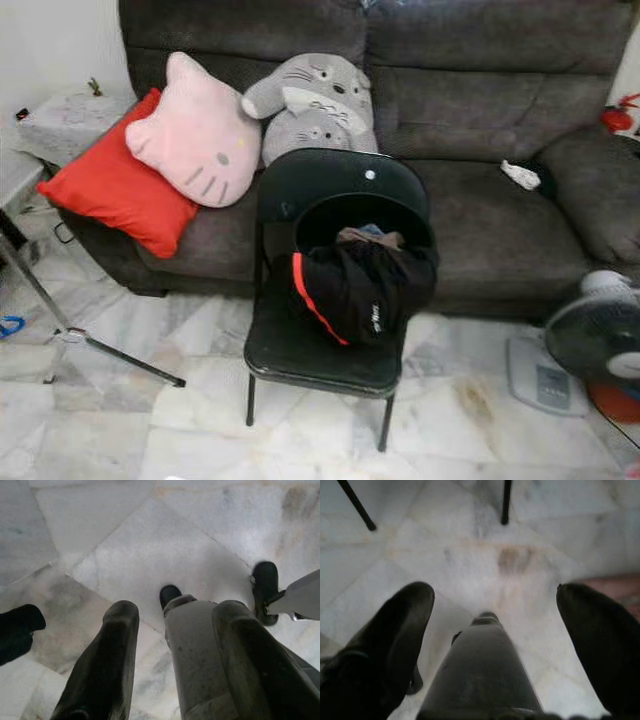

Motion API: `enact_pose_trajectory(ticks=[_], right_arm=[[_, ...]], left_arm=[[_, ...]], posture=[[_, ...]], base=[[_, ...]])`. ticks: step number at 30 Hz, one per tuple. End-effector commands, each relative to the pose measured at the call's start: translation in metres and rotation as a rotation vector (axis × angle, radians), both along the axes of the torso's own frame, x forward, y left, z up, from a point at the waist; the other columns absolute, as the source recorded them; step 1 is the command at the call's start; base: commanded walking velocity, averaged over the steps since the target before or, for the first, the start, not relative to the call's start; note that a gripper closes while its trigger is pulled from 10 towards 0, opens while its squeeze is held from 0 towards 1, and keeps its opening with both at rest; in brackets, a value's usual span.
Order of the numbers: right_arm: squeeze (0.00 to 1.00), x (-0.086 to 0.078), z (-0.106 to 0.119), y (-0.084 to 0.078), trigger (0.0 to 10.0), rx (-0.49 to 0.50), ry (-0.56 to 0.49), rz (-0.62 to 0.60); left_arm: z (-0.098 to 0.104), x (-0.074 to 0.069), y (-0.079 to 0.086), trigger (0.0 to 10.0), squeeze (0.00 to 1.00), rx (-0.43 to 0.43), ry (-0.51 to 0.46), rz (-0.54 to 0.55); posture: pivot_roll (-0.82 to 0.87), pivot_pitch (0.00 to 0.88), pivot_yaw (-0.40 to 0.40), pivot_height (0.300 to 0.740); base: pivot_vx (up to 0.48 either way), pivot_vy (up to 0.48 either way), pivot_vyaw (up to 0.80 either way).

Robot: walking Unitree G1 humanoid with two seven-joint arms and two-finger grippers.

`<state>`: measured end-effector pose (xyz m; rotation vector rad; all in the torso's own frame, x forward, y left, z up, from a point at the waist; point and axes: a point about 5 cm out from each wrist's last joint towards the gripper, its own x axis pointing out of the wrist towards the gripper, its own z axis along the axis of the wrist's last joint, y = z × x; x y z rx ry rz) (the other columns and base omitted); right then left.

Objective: Hang hanger

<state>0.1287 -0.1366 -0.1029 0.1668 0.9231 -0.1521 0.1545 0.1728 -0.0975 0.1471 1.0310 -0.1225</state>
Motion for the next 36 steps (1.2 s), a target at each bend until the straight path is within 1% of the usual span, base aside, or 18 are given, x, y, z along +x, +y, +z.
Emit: enact_pose_trajectory(ticks=[1, 5, 14, 17, 19, 21, 22, 23, 24, 25, 26, 27, 29, 30, 31, 32, 33, 36], right_arm=[[0.00, -0.023, -0.007, 0.016, 10.0, 0.048, 0.086, -0.012], [0.00, -0.022, -0.007, 0.016, 10.0, 0.047, 0.076, -0.002], [0.00, -0.021, -0.006, 0.015, 10.0, 0.042, 0.062, -0.011], [0.00, -0.020, -0.005, 0.014, 10.0, 0.033, 0.029, -0.035], [0.00, -0.017, -0.002, 0.013, 10.0, 0.025, -0.014, -0.056], [0.00, -0.016, -0.001, 0.012, 10.0, 0.012, -0.040, -0.070], [0.00, -0.014, 0.001, 0.010, 10.0, 0.006, -0.073, -0.087], [0.00, 0.018, 0.014, -0.006, 10.0, -0.026, -0.190, -0.102], [0.00, 0.060, 0.036, -0.026, 10.0, -0.069, -0.343, -0.111], [0.00, 0.091, 0.058, -0.040, 10.0, -0.090, -0.472, -0.122], [0.00, 0.109, 0.074, -0.048, 10.0, -0.098, -0.562, -0.129], [0.00, 0.115, 0.082, -0.051, 10.0, -0.101, -0.610, -0.132], [0.00, 0.117, 0.086, -0.052, 10.0, -0.106, -0.644, -0.134], [0.00, 0.117, 0.087, -0.054, 10.0, -0.111, -0.654, -0.136], [0.00, 0.115, 0.088, -0.056, 10.0, -0.117, -0.664, -0.139], [0.00, 0.115, 0.088, -0.056, 10.0, -0.117, -0.664, -0.139], [0.00, 0.113, 0.087, -0.058, 10.0, -0.120, -0.666, -0.140], [0.00, 0.110, 0.084, -0.059, 10.0, -0.120, -0.659, -0.134]], left_arm=[[-0.004, -0.008, -0.007, 10.0, 0.00, -0.025, 0.038, 0.003], [-0.004, -0.009, -0.009, 10.0, 0.00, -0.029, 0.038, 0.007], [-0.004, -0.009, -0.009, 10.0, 0.00, -0.032, 0.036, 0.007], [-0.004, -0.009, -0.009, 10.0, 0.00, -0.033, 0.035, 0.009], [-0.004, -0.009, -0.008, 10.0, 0.00, -0.032, 0.033, 0.010], [-0.004, -0.009, -0.005, 10.0, 0.00, -0.028, 0.028, 0.013], [-0.003, -0.008, -0.001, 10.0, 0.00, -0.020, 0.021, 0.015], [-0.003, -0.007, 0.000, 10.0, 0.00, -0.018, 0.017, 0.017], [-0.002, -0.007, 0.002, 10.0, 0.00, -0.019, 0.010, 0.025], [-0.001, -0.004, 0.004, 10.0, 0.00, -0.016, -0.008, 0.023], [0.001, -0.001, 0.006, 10.0, 0.00, -0.016, -0.029, 0.023], [0.003, 0.004, 0.007, 10.0, 0.00, -0.021, -0.056, 0.031], [0.008, 0.012, 0.009, 10.0, 0.00, -0.026, -0.103, 0.038], [0.013, 0.021, 0.016, 10.0, 0.00, -0.027, -0.147, 0.042], [0.025, 0.038, 0.031, 10.0, 0.00, -0.030, -0.223, 0.048], [0.025, 0.038, 0.031, 10.0, 0.00, -0.030, -0.223, 0.048], [0.036, 0.051, 0.042, 10.0, 0.00, -0.039, -0.275, 0.053], [0.047, 0.066, 0.047, 10.0, 0.00, -0.049, -0.345, 0.042]], posture=[[0.01, 0.101, -0.016, 0.740], [0.01, 0.101, -0.018, 0.740], [0.01, 0.103, -0.018, 0.740], [0.01, 0.104, -0.018, 0.740], [0.00, 0.106, -0.019, 0.740], [0.00, 0.105, -0.020, 0.740], [0.00, 0.105, -0.020, 0.740], [-0.01, 0.106, -0.020, 0.740], [-0.01, 0.106, -0.020, 0.740], [-0.02, 0.107, -0.020, 0.740], [-0.02, 0.107, -0.020, 0.740], [-0.03, 0.108, -0.022, 0.740], [-0.03, 0.107, -0.022, 0.740], [-0.03, 0.107, -0.023, 0.740], [-0.04, 0.107, -0.023, 0.740], [-0.04, 0.107, -0.023, 0.740], [-0.03, 0.106, -0.024, 0.740], [-0.03, 0.102, -0.024, 0.740]], base=[[0.300, 0.000, 0.00], [0.068, 0.000, 0.00], [0.000, 0.000, 0.00], [0.000, 0.000, 0.00], [0.000, 0.000, 0.00], [0.000, 0.000, 0.00], [0.000, 0.000, 0.00], [0.000, 0.000, 0.00], [0.000, 0.000, 0.00], [0.000, 0.000, 0.00], [0.000, 0.000, 0.00], [0.000, 0.000, 0.00], [0.000, 0.000, 0.00], [0.000, 0.000, 0.00], [0.000, 0.000, 0.00], [0.000, 0.000, 0.00], [0.000, 0.000, 0.00], [0.000, 0.000, 0.00]])
